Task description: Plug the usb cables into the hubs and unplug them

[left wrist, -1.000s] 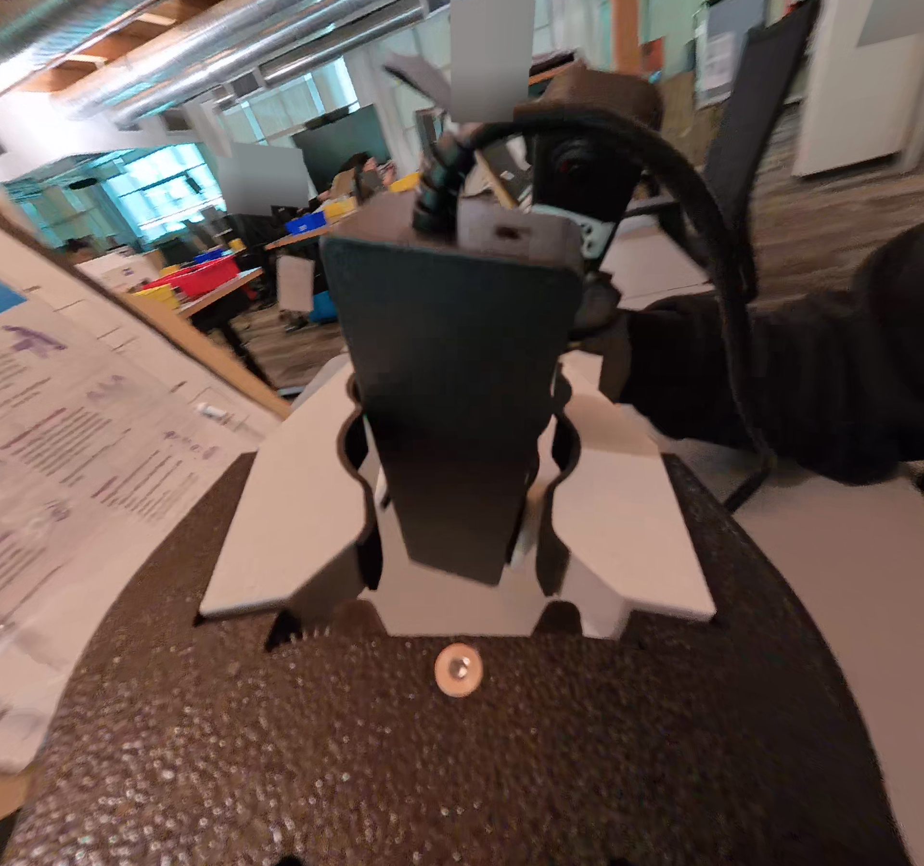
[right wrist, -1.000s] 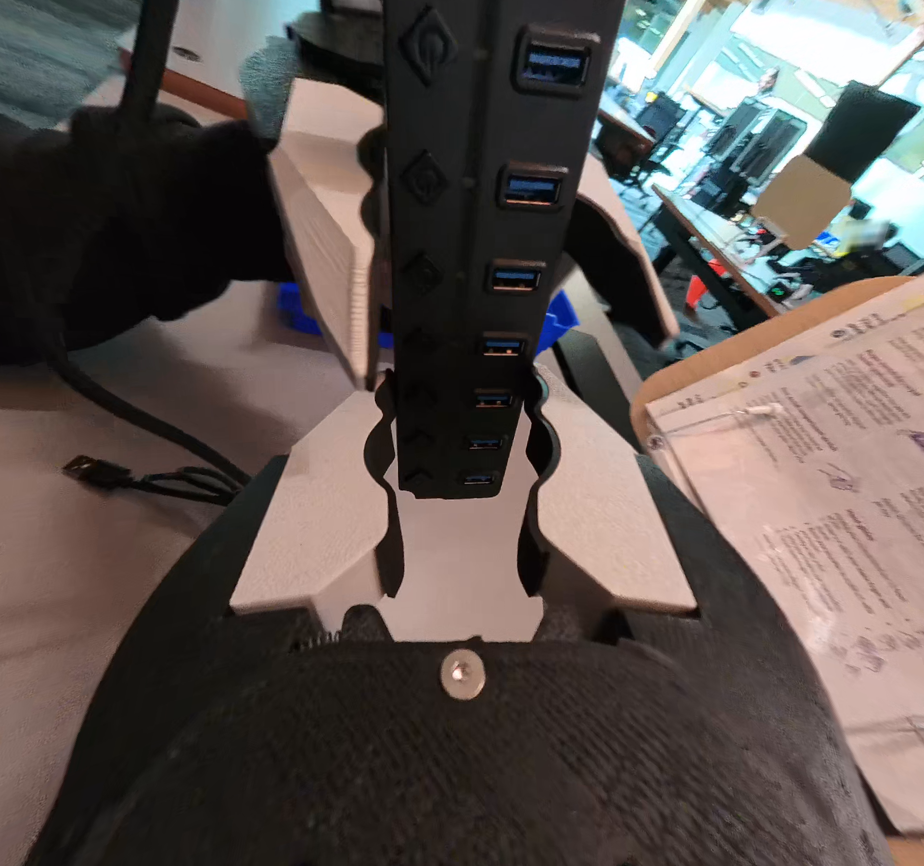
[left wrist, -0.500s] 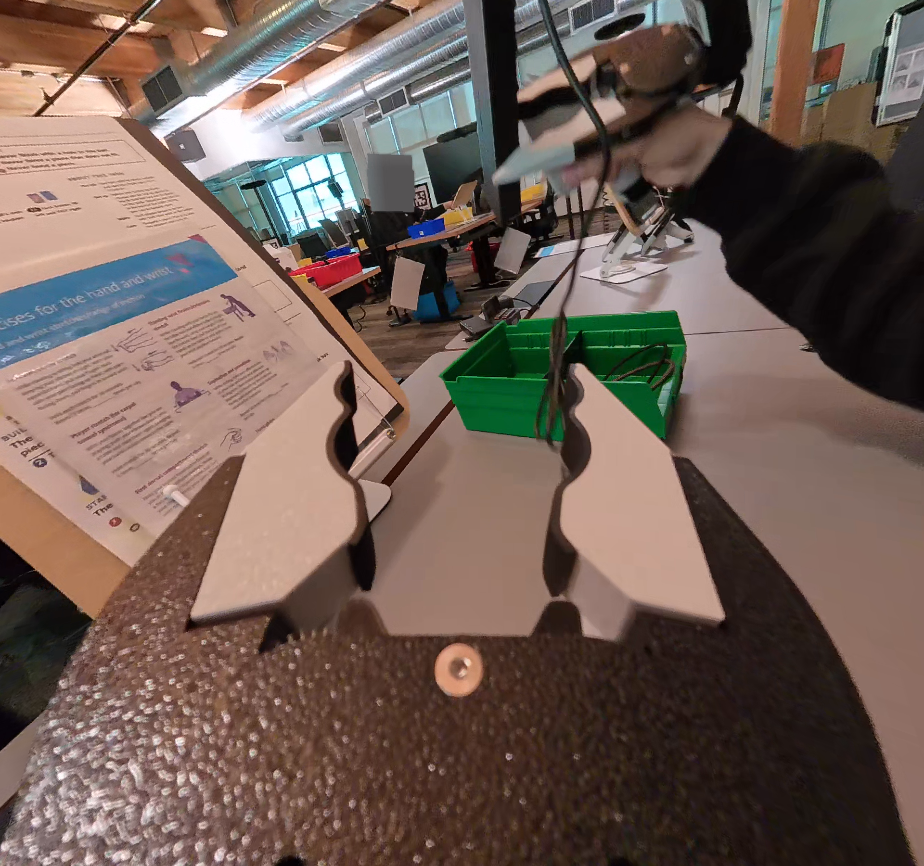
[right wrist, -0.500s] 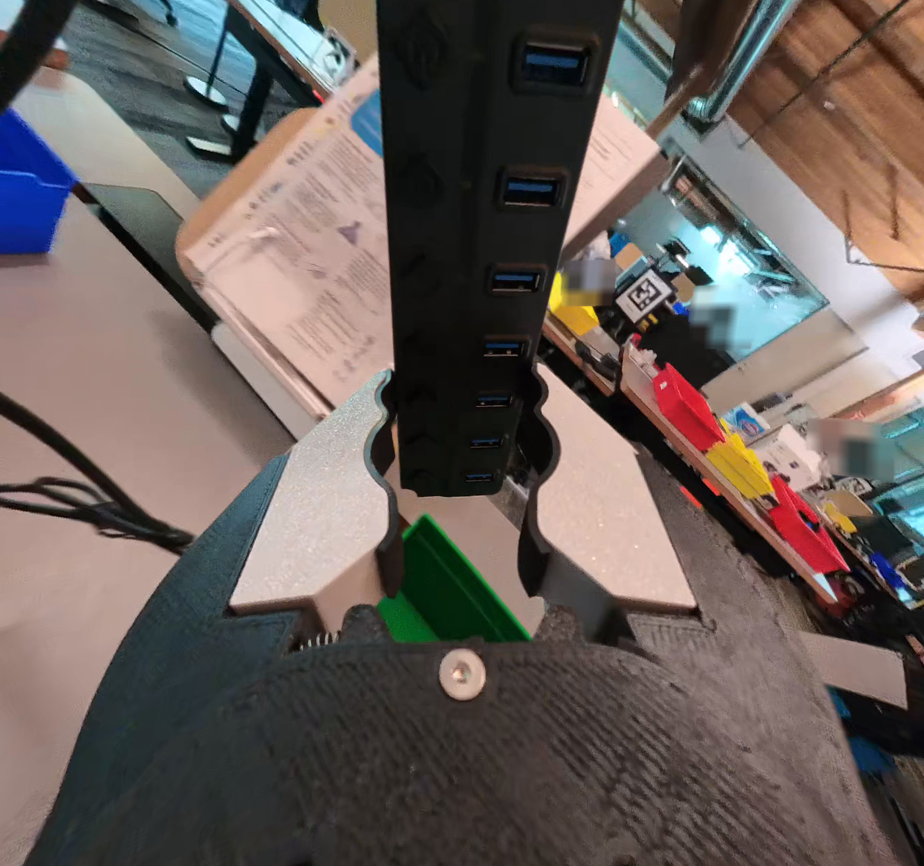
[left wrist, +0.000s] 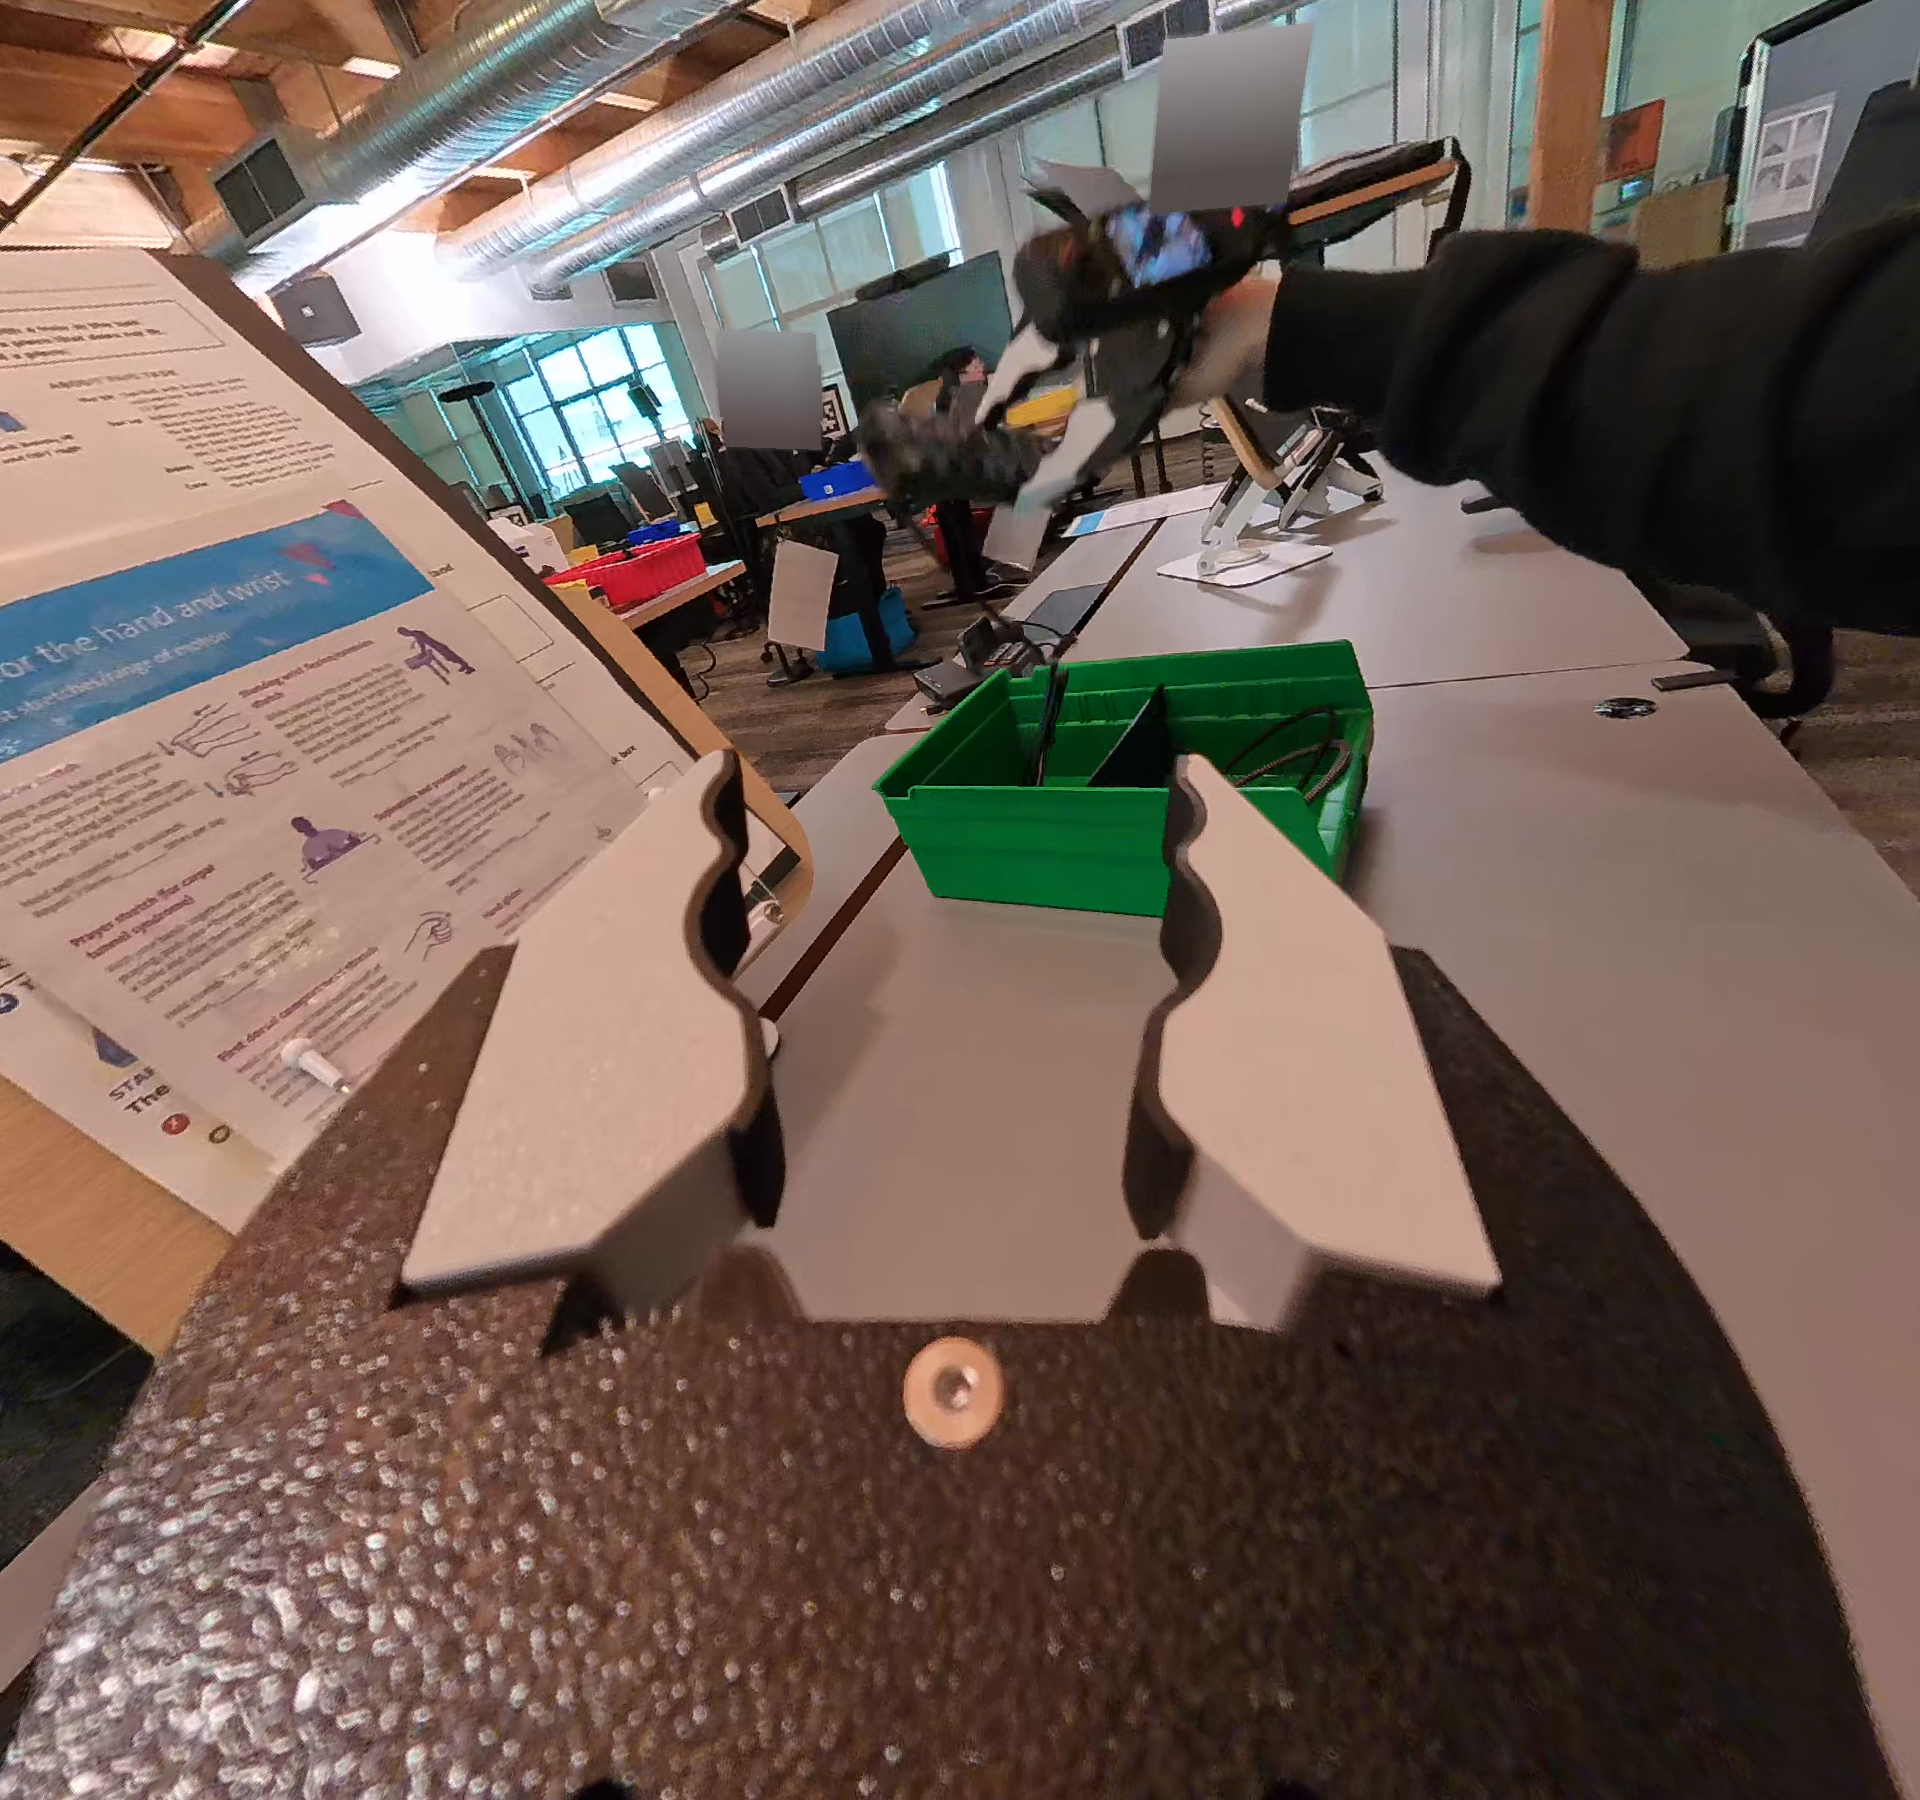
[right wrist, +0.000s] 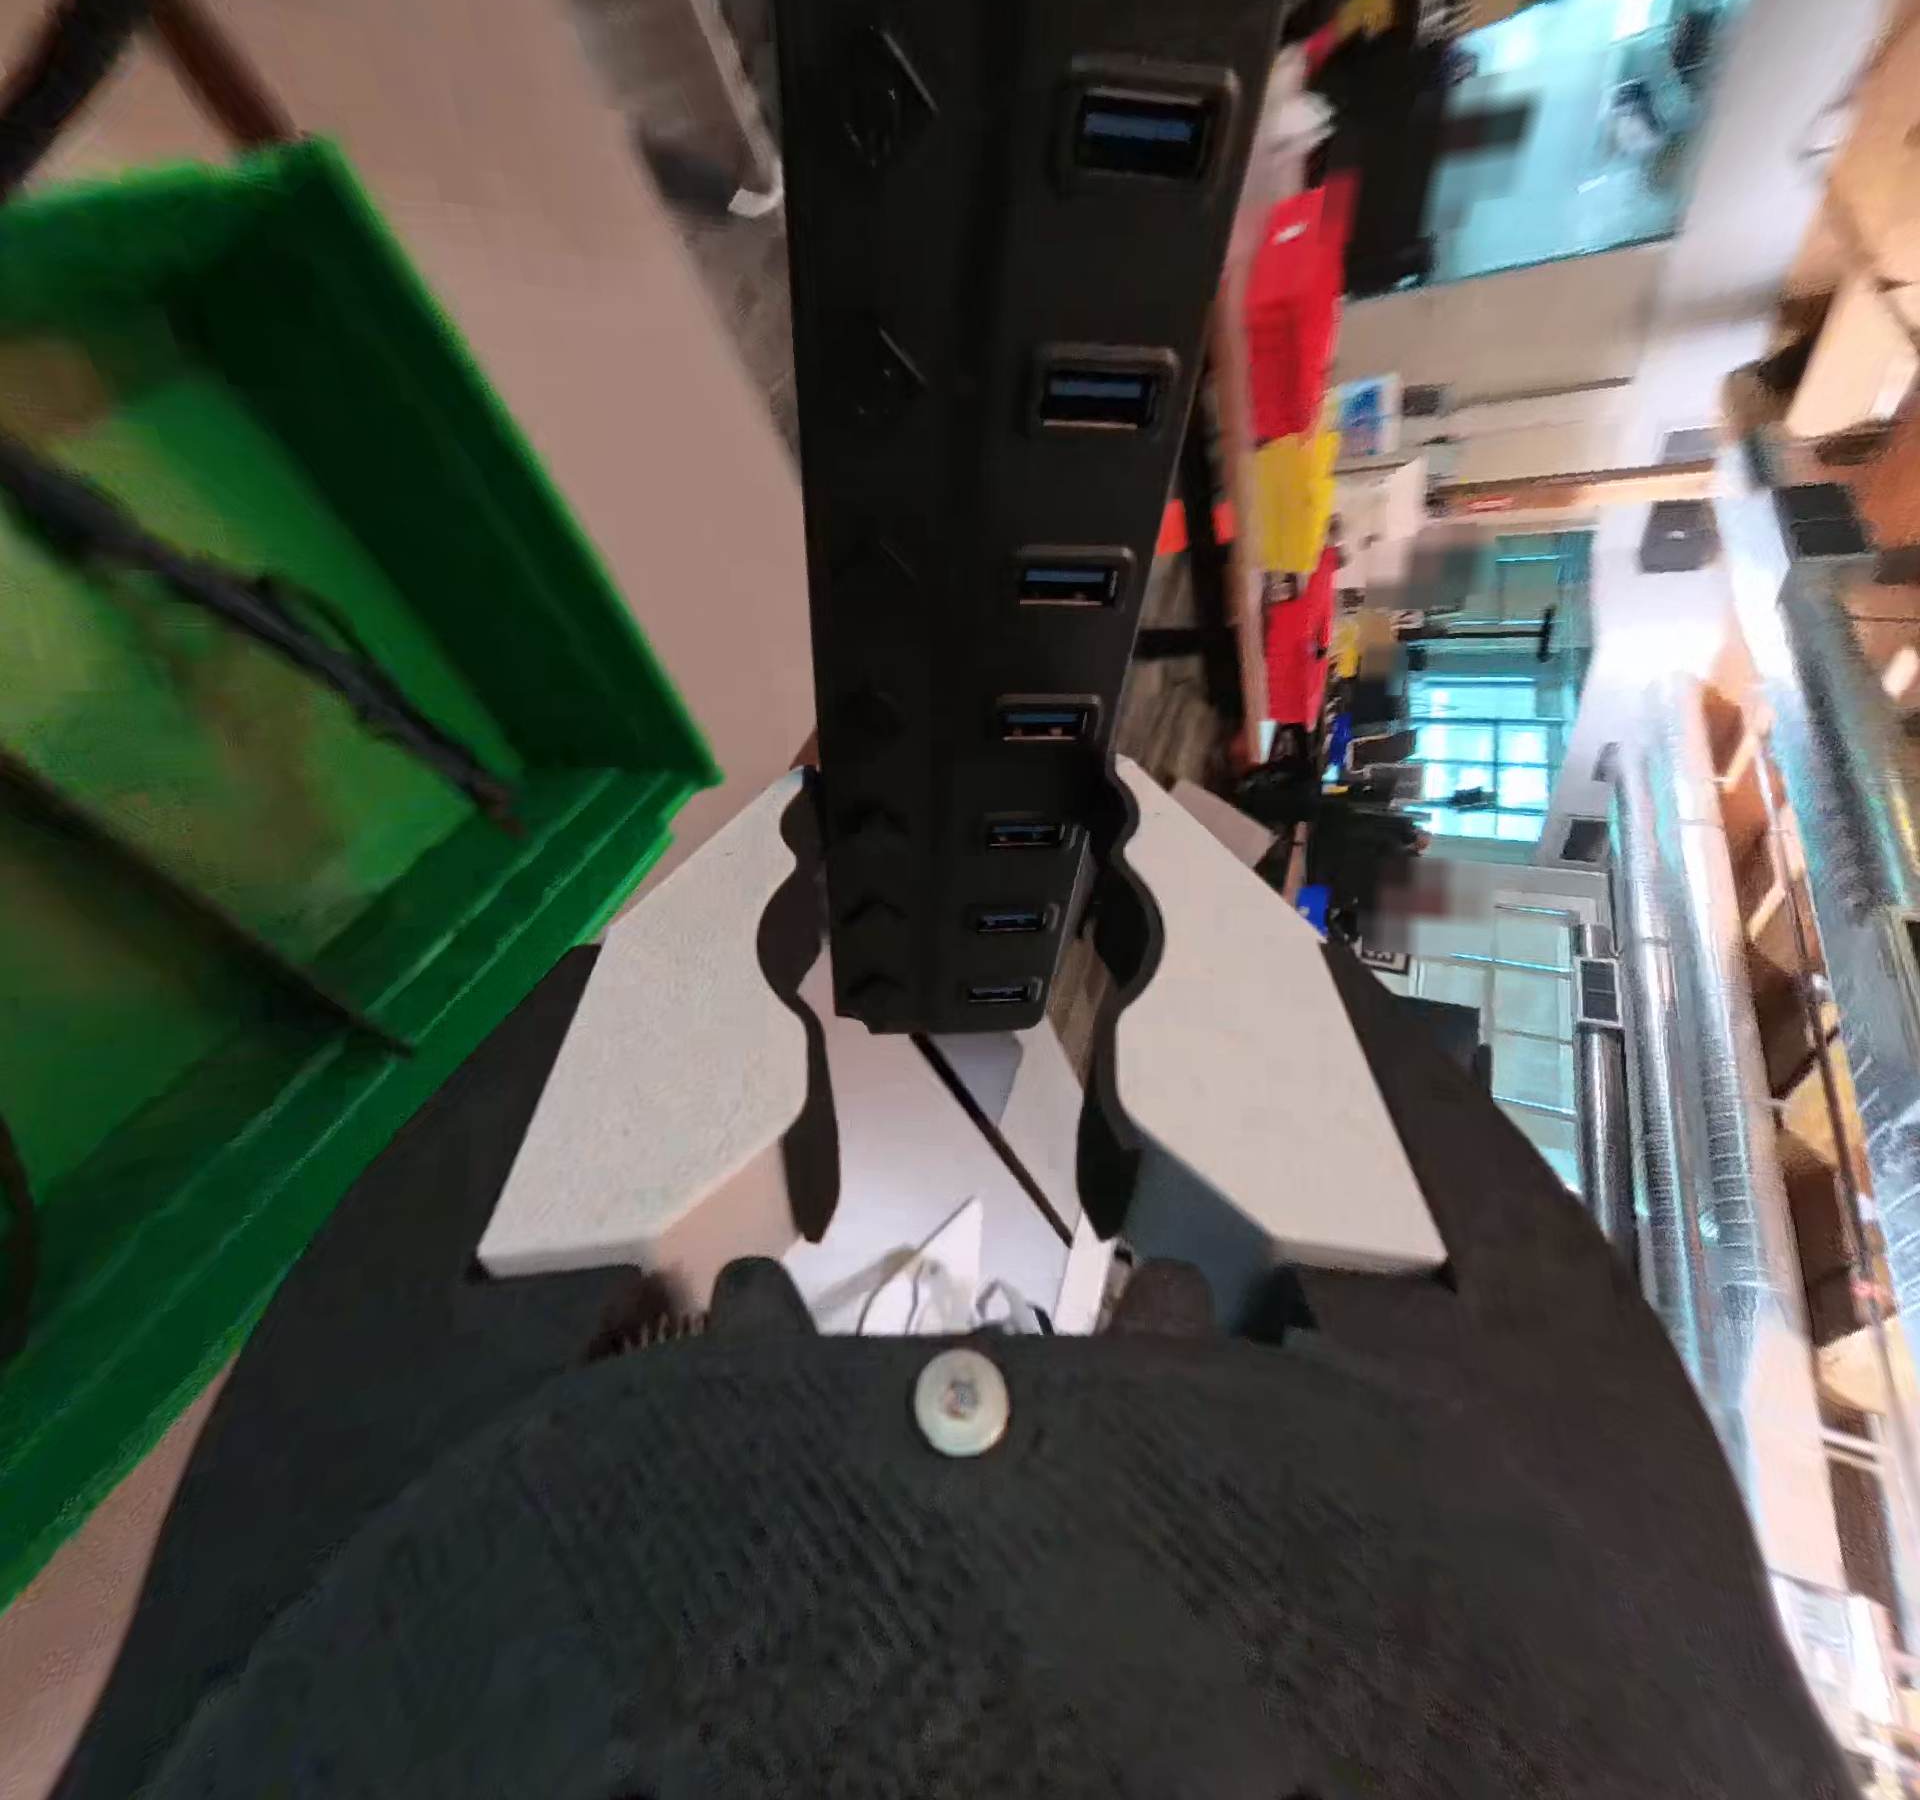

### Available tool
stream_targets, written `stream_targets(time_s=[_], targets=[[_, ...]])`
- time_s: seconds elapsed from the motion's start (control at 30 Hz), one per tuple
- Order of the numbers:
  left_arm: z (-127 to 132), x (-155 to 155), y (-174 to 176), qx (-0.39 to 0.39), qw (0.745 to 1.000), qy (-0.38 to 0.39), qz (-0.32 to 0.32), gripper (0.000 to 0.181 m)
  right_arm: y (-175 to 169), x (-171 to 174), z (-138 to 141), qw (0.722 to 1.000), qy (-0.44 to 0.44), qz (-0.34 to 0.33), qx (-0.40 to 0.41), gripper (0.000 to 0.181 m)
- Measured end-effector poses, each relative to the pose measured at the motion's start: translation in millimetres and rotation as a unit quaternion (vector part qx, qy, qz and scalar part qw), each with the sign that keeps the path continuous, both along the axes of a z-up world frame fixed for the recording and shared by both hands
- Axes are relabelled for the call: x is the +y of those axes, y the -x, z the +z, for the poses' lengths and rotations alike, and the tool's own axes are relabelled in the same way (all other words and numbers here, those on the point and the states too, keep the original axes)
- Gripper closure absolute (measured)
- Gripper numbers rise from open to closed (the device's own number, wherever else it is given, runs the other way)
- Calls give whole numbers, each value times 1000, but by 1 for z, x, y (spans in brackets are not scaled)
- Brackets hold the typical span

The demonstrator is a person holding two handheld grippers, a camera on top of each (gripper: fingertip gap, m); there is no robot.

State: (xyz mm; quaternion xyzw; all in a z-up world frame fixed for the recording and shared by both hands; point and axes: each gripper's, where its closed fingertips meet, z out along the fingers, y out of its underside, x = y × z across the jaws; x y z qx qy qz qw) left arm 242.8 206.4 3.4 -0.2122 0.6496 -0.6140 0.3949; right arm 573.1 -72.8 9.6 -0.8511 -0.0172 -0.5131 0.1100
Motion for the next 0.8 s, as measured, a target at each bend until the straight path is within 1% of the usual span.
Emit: stream_targets(time_s=[0.07, 0.1, 0.17, 0.27, 0.33, 0.37, 0.43, 0.57, 0.6, 0.63, 0.7, 0.8], targets=[[0, -2, 1, -1, 1000, -2, -3, 103, -5, -7, -38, 998, 63, -2, 21, 131], [1, -3, 2, -3, 1000, -3, -6, 103, -5, -12, -57, 994, 96, -8, 44, 130], [1, -3, 3, -3, 1000, -3, -8, 103, -4, -19, -86, 985, 154, -10, 72, 130], [-2, -1, 2, -1, 1000, -5, -8, 104, -6, -22, -109, 972, 218, -15, 82, 131], [-4, -1, 1, 3, 1000, -5, -9, 105, -5, -30, -124, 956, 270, -41, 103, 131], [-4, -1, 0, 5, 1000, -4, -7, 105, -7, -31, -132, 950, 292, -43, 105, 131], [-4, -1, 0, 8, 1000, -4, -7, 105, -9, -27, -150, 943, 311, -36, 110, 131], [-7, 7, -7, 34, 999, -4, 28, 107, -4, -15, -186, 943, 294, -40, 150, 131], [-8, 10, -9, 43, 998, 0, 39, 107, -5, -14, -191, 943, 295, -41, 150, 131], [-9, 14, -11, 53, 997, 6, 50, 107, -9, -13, -191, 944, 301, -44, 131, 133], [-8, 23, -13, 71, 994, 21, 76, 108, -21, -13, -179, 945, 313, -54, 83, 125], [-2, 45, -10, 90, 987, 42, 125, 110, -19, -12, -160, 953, 283, -77, 80, 119]])
